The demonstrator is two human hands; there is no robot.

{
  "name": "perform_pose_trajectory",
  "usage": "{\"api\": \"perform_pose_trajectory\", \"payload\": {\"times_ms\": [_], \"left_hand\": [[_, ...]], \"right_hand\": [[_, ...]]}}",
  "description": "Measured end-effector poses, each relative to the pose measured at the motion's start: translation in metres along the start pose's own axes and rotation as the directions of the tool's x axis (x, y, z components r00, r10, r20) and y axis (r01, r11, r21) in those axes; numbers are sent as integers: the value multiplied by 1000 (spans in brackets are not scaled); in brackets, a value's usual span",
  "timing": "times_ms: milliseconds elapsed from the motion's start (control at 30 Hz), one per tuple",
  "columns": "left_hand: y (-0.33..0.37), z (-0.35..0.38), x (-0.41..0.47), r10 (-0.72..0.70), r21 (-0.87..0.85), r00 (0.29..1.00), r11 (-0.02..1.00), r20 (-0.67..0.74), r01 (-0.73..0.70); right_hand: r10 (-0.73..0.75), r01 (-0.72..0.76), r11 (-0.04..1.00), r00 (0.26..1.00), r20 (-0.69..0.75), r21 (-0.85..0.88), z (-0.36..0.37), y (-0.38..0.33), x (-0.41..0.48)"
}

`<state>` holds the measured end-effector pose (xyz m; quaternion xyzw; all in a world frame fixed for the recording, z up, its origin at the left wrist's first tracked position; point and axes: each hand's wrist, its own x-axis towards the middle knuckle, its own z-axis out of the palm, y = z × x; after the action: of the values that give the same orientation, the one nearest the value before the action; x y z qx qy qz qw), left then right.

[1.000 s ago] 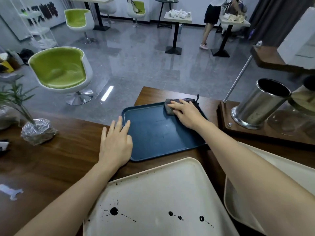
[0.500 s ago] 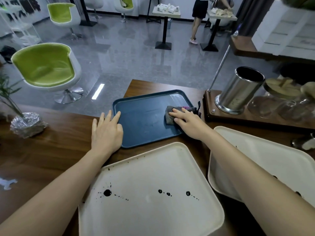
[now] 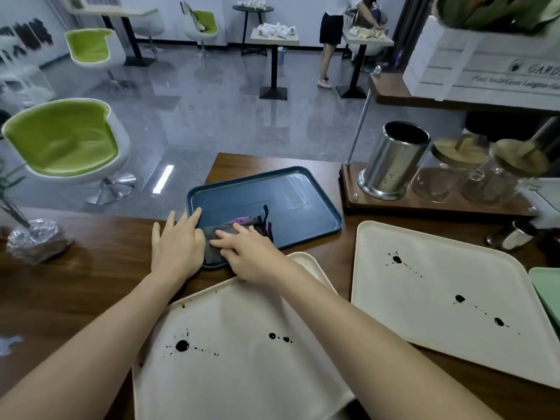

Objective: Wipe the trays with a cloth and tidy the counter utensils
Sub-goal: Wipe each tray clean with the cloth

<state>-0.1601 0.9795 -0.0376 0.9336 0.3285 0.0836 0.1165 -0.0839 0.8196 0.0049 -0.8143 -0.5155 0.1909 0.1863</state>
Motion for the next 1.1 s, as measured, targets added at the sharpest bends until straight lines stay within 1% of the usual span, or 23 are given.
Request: {"api": "perform_pose_trajectory", "payload": {"times_ms": [67,133,233,300,367,433,500,533,567,600,700,767,800,867,967,1033,1100], "left_hand": [[0,0,0,3,-2,1000,1000,6,-3],[0,-2,-1,5,-4,1000,1000,9,-5],[0,-2,-2,-1,-31,1000,1000,14,2],[0,-2,-2,-7,-50,1000,999,9,8],[2,-4,-3,-20,-77,1000,997,5,21],[3,-5,-4,-24,-82,1000,996,4,24],[3,-5,-3,-17,-79,1000,997,12,18],[2,-3,-2,-16,-78,1000,997,8,17],[1,-2,-1,-16,-76,1000,997,4,17],[0,-1,1,-17,-74,1000,997,1,17],[-3,2,1,-18,-71,1000,997,-16,17],[-3,3,1,-22,-78,999,997,-27,19],[-2,3,1,-26,-82,999,996,-27,24],[-2,2,1,-37,-90,999,995,-28,35],[-1,2,0,-43,-94,999,995,-28,40],[0,0,-1,-41,-90,999,995,-34,38],[0,0,-1,-36,-86,999,996,-33,33]], "right_hand": [[-9,9,1000,1000,-18,-25,-2,11,-4],[14,-16,999,999,-45,-44,-6,28,-9],[102,-111,992,986,-130,-64,-22,62,-14],[183,-205,974,963,-197,-98,-38,90,-13],[266,-293,951,937,-225,-98,-54,114,-5],[321,-353,929,917,-238,-106,-57,121,13],[357,-405,902,894,-269,-151,-48,109,32],[354,-407,899,893,-276,-162,-41,97,38],[326,-376,912,906,-269,-162,-33,82,42],[269,-315,935,930,-251,-164,-24,67,43],[44,-77,979,984,-175,-187,-2,27,25],[-38,18,987,992,-124,-159,3,30,6],[-40,24,990,993,-113,-142,-2,42,-1],[28,-48,990,988,-150,-135,-17,74,-5],[202,-237,963,948,-245,-125,-43,111,4],[287,-326,940,917,-278,-105,-51,116,13],[307,-356,926,904,-296,-125,-49,105,21]]}}
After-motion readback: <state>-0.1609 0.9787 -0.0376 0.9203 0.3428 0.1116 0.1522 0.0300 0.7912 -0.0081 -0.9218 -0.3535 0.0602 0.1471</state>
